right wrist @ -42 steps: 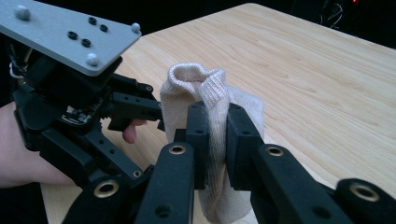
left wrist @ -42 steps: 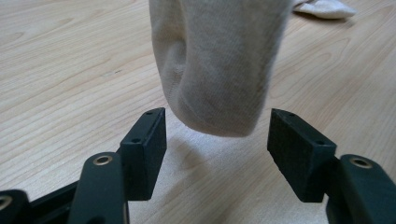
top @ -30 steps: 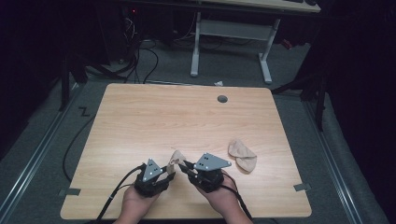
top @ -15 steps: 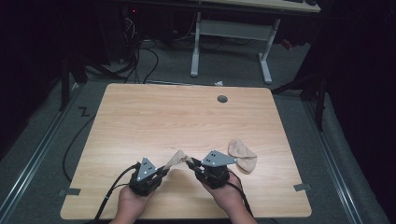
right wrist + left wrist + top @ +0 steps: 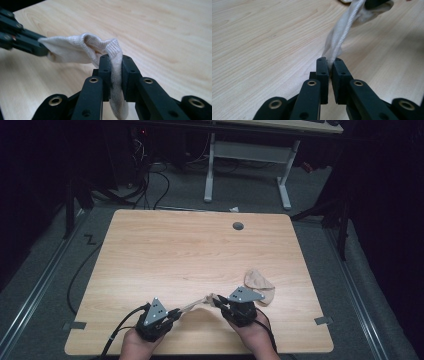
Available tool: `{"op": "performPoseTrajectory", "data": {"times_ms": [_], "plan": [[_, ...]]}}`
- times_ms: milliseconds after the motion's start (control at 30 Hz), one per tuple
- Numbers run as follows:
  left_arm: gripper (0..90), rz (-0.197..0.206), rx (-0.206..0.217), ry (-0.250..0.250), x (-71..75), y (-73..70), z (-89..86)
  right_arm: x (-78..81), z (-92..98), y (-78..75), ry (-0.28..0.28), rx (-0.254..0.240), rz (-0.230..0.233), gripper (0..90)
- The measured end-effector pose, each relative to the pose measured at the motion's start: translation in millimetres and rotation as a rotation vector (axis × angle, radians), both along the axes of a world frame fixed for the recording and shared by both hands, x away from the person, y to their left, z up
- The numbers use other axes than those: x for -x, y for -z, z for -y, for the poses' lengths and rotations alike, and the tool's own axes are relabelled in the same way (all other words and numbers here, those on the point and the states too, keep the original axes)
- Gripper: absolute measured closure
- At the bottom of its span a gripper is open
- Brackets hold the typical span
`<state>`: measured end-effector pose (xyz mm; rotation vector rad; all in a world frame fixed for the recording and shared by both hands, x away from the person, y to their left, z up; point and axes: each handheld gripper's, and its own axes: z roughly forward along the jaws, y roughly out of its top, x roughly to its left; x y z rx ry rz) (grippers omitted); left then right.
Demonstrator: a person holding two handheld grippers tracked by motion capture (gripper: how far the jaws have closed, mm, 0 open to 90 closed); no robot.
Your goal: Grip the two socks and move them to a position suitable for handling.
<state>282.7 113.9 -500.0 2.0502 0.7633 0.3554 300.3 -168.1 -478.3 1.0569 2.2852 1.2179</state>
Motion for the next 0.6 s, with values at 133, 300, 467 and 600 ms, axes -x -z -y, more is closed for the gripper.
{"op": "performPoseTrajectory", "data": {"times_ms": [133,300,467,600], "plan": [[84.2,-0.022,0.017,-0.017,-3.7,0.3,-2.7,-0.6,-1.8,10.2,-0.005,0.023,-0.037,79.5],[83.4,-0.045,0.028,-0.029,-10.5,2.5,-6.0,-13.0,-3.2,26.1,-0.011,0.031,-0.103,76.3],[81.9,-0.053,0.022,-0.04,-15.8,4.5,-7.4,-18.3,1.1,30.5,0.004,0.019,-0.127,73.2],[80.4,-0.053,0.024,-0.059,-20.7,5.6,-9.1,-18.8,4.3,29.8,0.027,0.011,-0.117,68.4]]}}
